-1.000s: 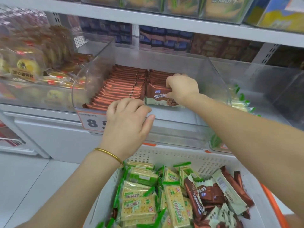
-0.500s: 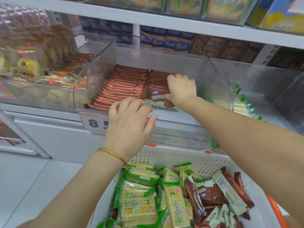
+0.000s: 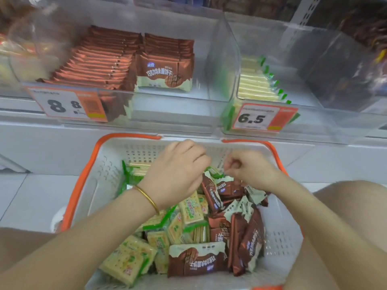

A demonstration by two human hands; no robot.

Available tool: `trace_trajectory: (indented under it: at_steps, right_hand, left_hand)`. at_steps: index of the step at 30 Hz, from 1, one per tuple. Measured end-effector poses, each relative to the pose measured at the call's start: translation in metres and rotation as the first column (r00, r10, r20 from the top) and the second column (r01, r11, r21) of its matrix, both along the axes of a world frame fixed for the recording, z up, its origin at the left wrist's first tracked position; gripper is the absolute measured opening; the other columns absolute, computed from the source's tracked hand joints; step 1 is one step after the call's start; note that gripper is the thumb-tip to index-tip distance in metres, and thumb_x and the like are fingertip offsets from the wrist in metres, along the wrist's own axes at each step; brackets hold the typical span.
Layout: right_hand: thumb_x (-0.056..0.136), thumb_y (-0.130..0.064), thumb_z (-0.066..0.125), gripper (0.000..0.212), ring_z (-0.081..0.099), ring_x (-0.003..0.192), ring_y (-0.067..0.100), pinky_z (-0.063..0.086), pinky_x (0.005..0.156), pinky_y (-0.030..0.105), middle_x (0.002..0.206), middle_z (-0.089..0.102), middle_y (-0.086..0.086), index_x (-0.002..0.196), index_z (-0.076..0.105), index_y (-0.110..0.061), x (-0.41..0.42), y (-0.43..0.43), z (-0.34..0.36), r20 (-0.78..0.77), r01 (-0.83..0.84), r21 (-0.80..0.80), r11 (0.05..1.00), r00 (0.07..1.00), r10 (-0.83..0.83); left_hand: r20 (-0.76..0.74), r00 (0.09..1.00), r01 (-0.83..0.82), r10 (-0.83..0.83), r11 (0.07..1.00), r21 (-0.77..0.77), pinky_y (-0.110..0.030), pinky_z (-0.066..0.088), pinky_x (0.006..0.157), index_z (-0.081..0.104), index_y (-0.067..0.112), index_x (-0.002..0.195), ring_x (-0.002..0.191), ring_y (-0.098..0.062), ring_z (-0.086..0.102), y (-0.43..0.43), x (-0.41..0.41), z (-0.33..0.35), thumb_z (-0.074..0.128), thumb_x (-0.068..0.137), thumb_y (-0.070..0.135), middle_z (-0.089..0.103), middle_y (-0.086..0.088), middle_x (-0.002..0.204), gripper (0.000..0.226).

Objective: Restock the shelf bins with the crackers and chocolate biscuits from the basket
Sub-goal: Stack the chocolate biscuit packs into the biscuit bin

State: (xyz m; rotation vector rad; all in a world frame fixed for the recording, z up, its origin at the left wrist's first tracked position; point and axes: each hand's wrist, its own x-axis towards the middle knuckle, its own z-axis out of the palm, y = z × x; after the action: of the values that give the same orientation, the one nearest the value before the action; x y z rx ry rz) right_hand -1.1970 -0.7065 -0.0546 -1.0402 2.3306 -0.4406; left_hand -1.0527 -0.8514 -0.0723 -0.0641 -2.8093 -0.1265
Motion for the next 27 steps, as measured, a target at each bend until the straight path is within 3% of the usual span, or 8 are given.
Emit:
trace_trajectory:
  at_steps: [2, 5, 9, 14, 19, 22, 24, 27]
  right_hand:
    - [0.087, -0.006, 0.06, 0.011, 0.061, 0.089, 0.018, 0.041, 0.069, 0.02, 0.098, 0.065, 0.005, 0.094, 0.066, -0.012, -0.013, 0.019, -0.045, -0.024, -0.048, 0.267, 0.962, 0.998, 0.056]
    - [0.09, -0.002, 0.052, 0.028, 0.057, 0.11, 0.02, 0.04, 0.08, 0.02, 0.118, 0.064, 0.006, 0.113, 0.065, -0.009, -0.013, 0.035, -0.085, 0.014, -0.137, 0.412, 0.901, 0.989, 0.145]
    - [0.097, -0.022, 0.051, 0.032, 0.057, 0.109, 0.024, 0.044, 0.086, 0.028, 0.122, 0.061, 0.009, 0.125, 0.055, -0.009, -0.006, 0.015, -0.099, 0.03, -0.034, 0.25, 0.968, 0.999, 0.028]
    - [0.089, -0.042, 0.062, 0.058, 0.057, 0.104, 0.026, 0.046, 0.079, 0.033, 0.11, 0.055, 0.008, 0.128, 0.039, -0.005, -0.007, -0.002, -0.143, 0.241, 0.056, 0.309, 0.95, 0.961, -0.135]
    - [0.067, -0.034, 0.085, 0.069, 0.062, 0.1, 0.022, 0.051, 0.089, 0.036, 0.11, 0.063, 0.006, 0.119, 0.046, -0.009, -0.008, -0.002, -0.159, 0.423, 0.236, 0.213, 0.948, 0.853, -0.307]
    - [0.069, -0.034, 0.083, 0.05, 0.065, 0.09, 0.021, 0.054, 0.074, 0.031, 0.098, 0.068, 0.006, 0.106, 0.057, -0.013, -0.005, -0.004, -0.142, 0.444, 0.381, 0.084, 0.921, 0.813, -0.377]
    - [0.075, -0.034, 0.079, 0.045, 0.066, 0.078, 0.017, 0.054, 0.063, 0.027, 0.09, 0.07, 0.005, 0.108, 0.059, -0.011, 0.002, -0.007, -0.12, 0.575, 0.474, 0.03, 0.88, 0.712, -0.403]
    - [0.081, -0.034, 0.073, 0.039, 0.068, 0.079, 0.022, 0.057, 0.081, 0.04, 0.077, 0.071, 0.006, 0.107, 0.062, -0.007, 0.017, -0.011, -0.09, 0.873, 0.596, 0.104, 0.796, 0.328, -0.36]
  left_hand:
    - [0.115, 0.993, -0.006, -0.002, 0.998, 0.069, -0.039, 0.051, 0.072, 0.066, 0.015, 0.094, 0.089, -0.023, 0.059, 0.005, -0.003, -0.014, 0.041, 0.083, 0.022, 0.065, 0.0, 0.095, 0.029]
    - [0.207, 0.978, -0.047, 0.015, 0.987, 0.154, -0.04, 0.054, 0.069, 0.067, 0.016, 0.098, 0.089, -0.021, 0.058, 0.006, -0.005, -0.025, 0.035, 0.086, 0.024, 0.065, 0.003, 0.095, 0.035]
    - [0.241, 0.968, -0.111, 0.062, 0.975, 0.195, -0.042, 0.049, 0.084, 0.066, 0.016, 0.106, 0.097, -0.02, 0.054, 0.004, -0.003, -0.032, 0.047, 0.09, 0.019, 0.065, 0.002, 0.104, 0.025]
    - [0.271, 0.96, -0.137, 0.069, 0.961, 0.24, -0.031, 0.04, 0.097, 0.062, 0.017, 0.115, 0.11, -0.016, 0.048, 0.006, -0.002, -0.036, 0.048, 0.094, 0.019, 0.06, 0.003, 0.117, 0.026]
    - [0.323, 0.944, -0.161, 0.071, 0.952, 0.26, -0.029, 0.036, 0.1, 0.06, 0.018, 0.119, 0.115, -0.015, 0.045, 0.005, -0.004, -0.038, 0.048, 0.095, 0.022, 0.057, 0.004, 0.121, 0.027]
    - [0.409, 0.908, -0.229, 0.091, 0.925, 0.304, -0.027, 0.034, 0.102, 0.053, 0.02, 0.126, 0.119, -0.014, 0.044, 0.005, -0.006, -0.04, 0.049, 0.095, 0.028, 0.053, 0.003, 0.128, 0.033]
    - [0.491, 0.868, -0.305, 0.073, 0.859, 0.411, -0.025, 0.037, 0.1, 0.042, 0.021, 0.136, 0.12, -0.012, 0.046, 0.008, -0.008, -0.04, 0.054, 0.092, 0.036, 0.047, 0.002, 0.135, 0.048]
    - [0.56, 0.828, -0.379, -0.031, 0.704, 0.601, -0.023, 0.043, 0.095, 0.024, 0.024, 0.144, 0.116, -0.009, 0.047, 0.016, -0.009, -0.034, 0.067, 0.082, 0.042, 0.043, 0.002, 0.135, 0.077]
